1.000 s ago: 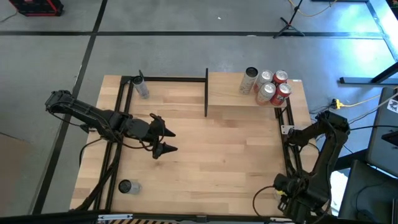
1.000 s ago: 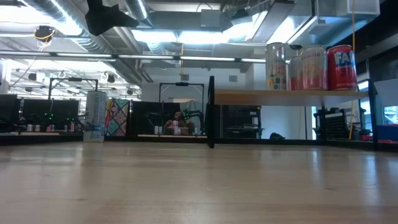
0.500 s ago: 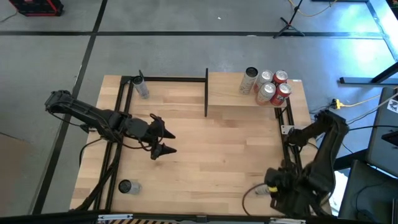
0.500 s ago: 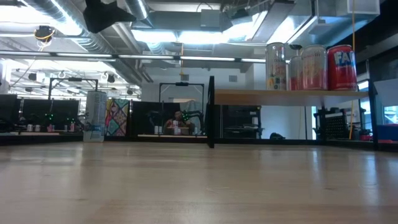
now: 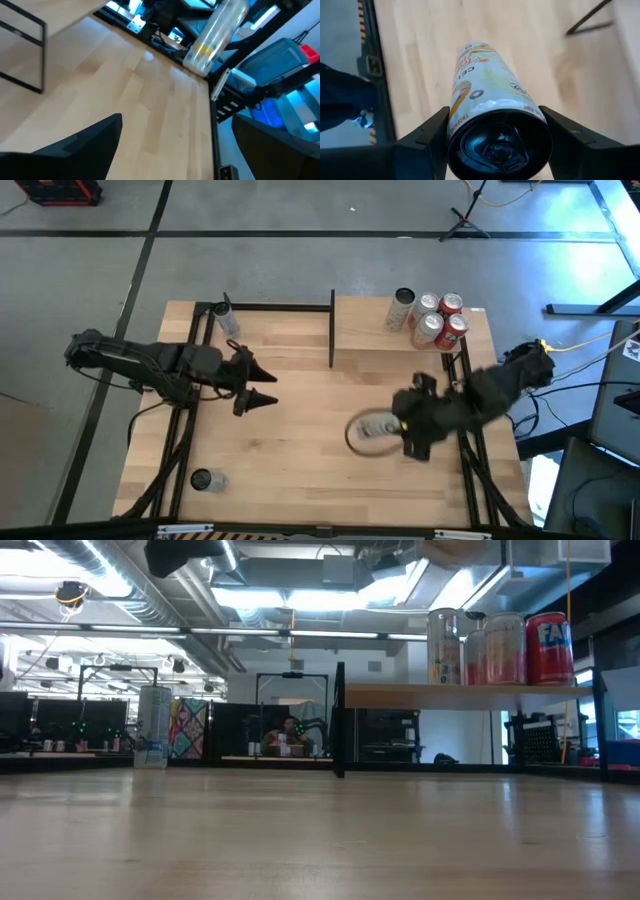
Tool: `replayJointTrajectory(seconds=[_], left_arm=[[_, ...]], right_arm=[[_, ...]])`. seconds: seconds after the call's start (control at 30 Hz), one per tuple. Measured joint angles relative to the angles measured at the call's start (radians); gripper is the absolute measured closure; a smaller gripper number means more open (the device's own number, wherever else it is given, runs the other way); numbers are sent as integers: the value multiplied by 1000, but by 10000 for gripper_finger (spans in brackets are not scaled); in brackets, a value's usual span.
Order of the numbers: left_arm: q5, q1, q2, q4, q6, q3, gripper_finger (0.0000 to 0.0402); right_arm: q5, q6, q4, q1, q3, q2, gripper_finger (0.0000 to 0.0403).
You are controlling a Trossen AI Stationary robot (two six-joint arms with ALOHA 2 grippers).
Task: Place canned beverage on shelf
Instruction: Put the white yellow soda can on the shelf aligned with the other white yellow soda can
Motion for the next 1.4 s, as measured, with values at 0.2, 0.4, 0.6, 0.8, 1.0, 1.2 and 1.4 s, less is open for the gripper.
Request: replayJointTrajectory(seconds=[0.2, 0.4, 0.6, 0.8, 1.0, 1.2, 1.4], left_arm=[[104, 108, -12, -96, 71, 44, 29], [141, 191, -11, -225, 151, 108, 29], [142, 227, -11, -255, 176, 124, 29], [144, 229, -11, -254, 216, 124, 29], [138, 229, -11, -254, 224, 124, 29], [129, 229, -11, -254, 224, 124, 29], [102, 229, -10, -234, 226, 125, 29]], right_arm=[[-17, -209, 1, -209, 129, 0, 173], [-2, -334, 3, -386, 250, -2, 173], [-17, -429, 4, -506, 269, -3, 173], [-63, -535, 5, -605, 218, -7, 173], [-89, -598, 8, -691, 105, -73, 173], [-95, -602, 3, -734, -57, -184, 173], [-158, -523, 9, -693, -121, -217, 173]])
